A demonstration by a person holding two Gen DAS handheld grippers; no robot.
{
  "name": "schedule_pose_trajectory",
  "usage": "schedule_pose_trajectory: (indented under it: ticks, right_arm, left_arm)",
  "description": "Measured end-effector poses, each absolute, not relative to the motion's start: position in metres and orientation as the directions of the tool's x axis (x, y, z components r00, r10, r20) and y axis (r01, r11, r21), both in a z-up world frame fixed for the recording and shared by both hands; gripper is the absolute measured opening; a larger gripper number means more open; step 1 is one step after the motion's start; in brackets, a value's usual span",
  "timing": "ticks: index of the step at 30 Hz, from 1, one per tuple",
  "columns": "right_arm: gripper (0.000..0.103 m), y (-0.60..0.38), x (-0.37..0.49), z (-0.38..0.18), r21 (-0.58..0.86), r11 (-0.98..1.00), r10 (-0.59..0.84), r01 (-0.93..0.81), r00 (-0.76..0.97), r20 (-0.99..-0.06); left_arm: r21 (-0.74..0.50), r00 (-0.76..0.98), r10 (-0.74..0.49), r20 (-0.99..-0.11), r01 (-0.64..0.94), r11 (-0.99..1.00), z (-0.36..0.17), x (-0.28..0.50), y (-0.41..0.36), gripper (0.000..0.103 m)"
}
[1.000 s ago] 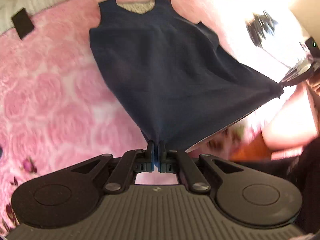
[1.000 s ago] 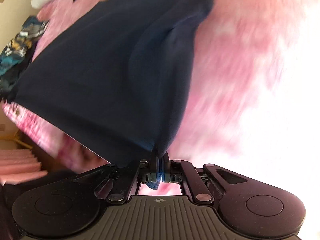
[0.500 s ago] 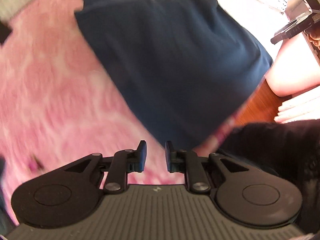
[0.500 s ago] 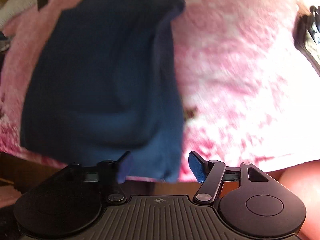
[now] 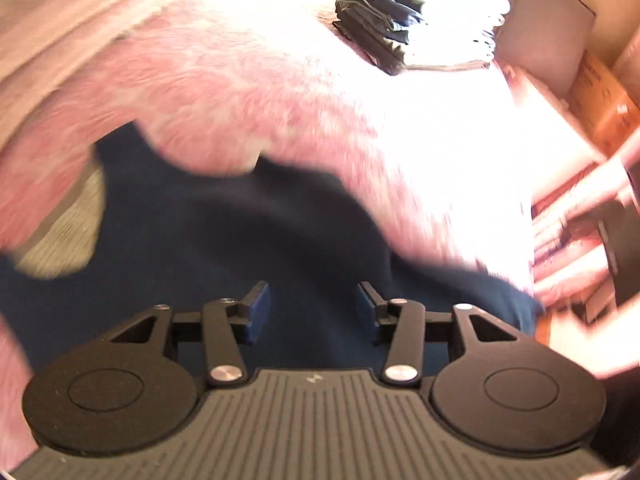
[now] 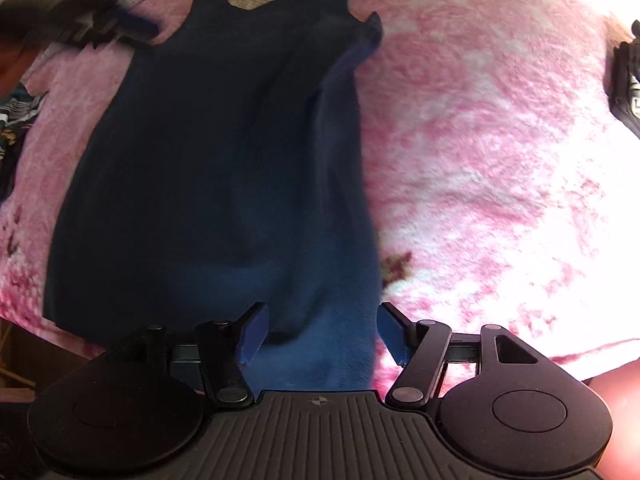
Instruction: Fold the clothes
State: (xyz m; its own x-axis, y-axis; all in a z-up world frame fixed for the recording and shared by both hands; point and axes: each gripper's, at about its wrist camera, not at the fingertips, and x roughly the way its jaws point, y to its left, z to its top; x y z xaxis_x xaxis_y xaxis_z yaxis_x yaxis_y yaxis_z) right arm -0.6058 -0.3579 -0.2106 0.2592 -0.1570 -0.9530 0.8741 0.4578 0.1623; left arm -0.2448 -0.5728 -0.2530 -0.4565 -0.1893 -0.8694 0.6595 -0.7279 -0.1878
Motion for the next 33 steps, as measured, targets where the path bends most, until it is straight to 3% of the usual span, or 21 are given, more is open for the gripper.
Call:
schedule_pose_trajectory:
  ticks: [6, 10, 11, 12, 13, 15, 17, 24, 30, 33]
  right_arm:
    - [0.064, -0.351, -0.621, -0.219, 0.141, 0.413, -0.202, 0.9, 0.241, -0.949]
    - [0.064, -0.348, -0.618, -0.224, 0.158, 0.406, -0.211, 0.9, 0.26, -0.942]
    - [0.064, -0.347, -0.618, -0.226, 0.167, 0.404, -0.209, 0.899, 0.269, -0.94]
    - [0.064, -0.352, -0.611, -0.231, 0.175, 0.402, -0.206, 0.899, 0.275, -0.939]
    - [0.064, -0.354, -0.607, -0.232, 0.18, 0.401, -0.204, 0.898, 0.279, -0.938]
    - [0.06, -0.349, -0.607, -0.227, 0.187, 0.404, -0.201, 0.896, 0.286, -0.937]
    - [0.043, -0.348, -0.606, -0.229, 0.18, 0.407, -0.198, 0.896, 0.279, -0.94]
    - [0.035, -0.342, -0.595, -0.245, 0.134, 0.457, -0.208, 0.879, 0.252, -0.945]
    - [0.031, -0.343, -0.59, -0.245, 0.115, 0.493, -0.207, 0.862, 0.245, -0.947]
    - [0.031, -0.339, -0.583, -0.246, 0.1, 0.516, -0.209, 0.851, 0.237, -0.949]
  left_arm:
    - [-0.363, -0.463, -0.04, -0.886, 0.744, -0.56, -0.3, -0.317, -0.673, 0.046]
    - [-0.336, -0.382, 0.016, -0.924, 0.792, -0.509, -0.332, -0.344, -0.694, 0.04]
    - [-0.322, -0.361, 0.026, -0.932, 0.795, -0.515, -0.337, -0.347, -0.695, 0.032]
    - [-0.312, -0.348, 0.03, -0.937, 0.795, -0.52, -0.34, -0.347, -0.693, 0.012]
    - [-0.309, -0.346, 0.029, -0.938, 0.793, -0.525, -0.34, -0.346, -0.692, 0.0]
    - [-0.303, -0.344, 0.025, -0.939, 0.79, -0.533, -0.341, -0.345, -0.688, 0.0]
    - [-0.312, -0.364, 0.002, -0.931, 0.794, -0.521, -0.336, -0.341, -0.688, 0.0]
    - [-0.338, -0.417, -0.056, -0.907, 0.801, -0.494, -0.316, -0.333, -0.698, 0.0]
    - [-0.284, -0.378, -0.027, -0.925, 0.739, -0.611, -0.313, -0.346, -0.691, 0.0]
    - [-0.335, -0.383, 0.022, -0.923, 0.778, -0.531, -0.316, -0.335, -0.694, 0.003]
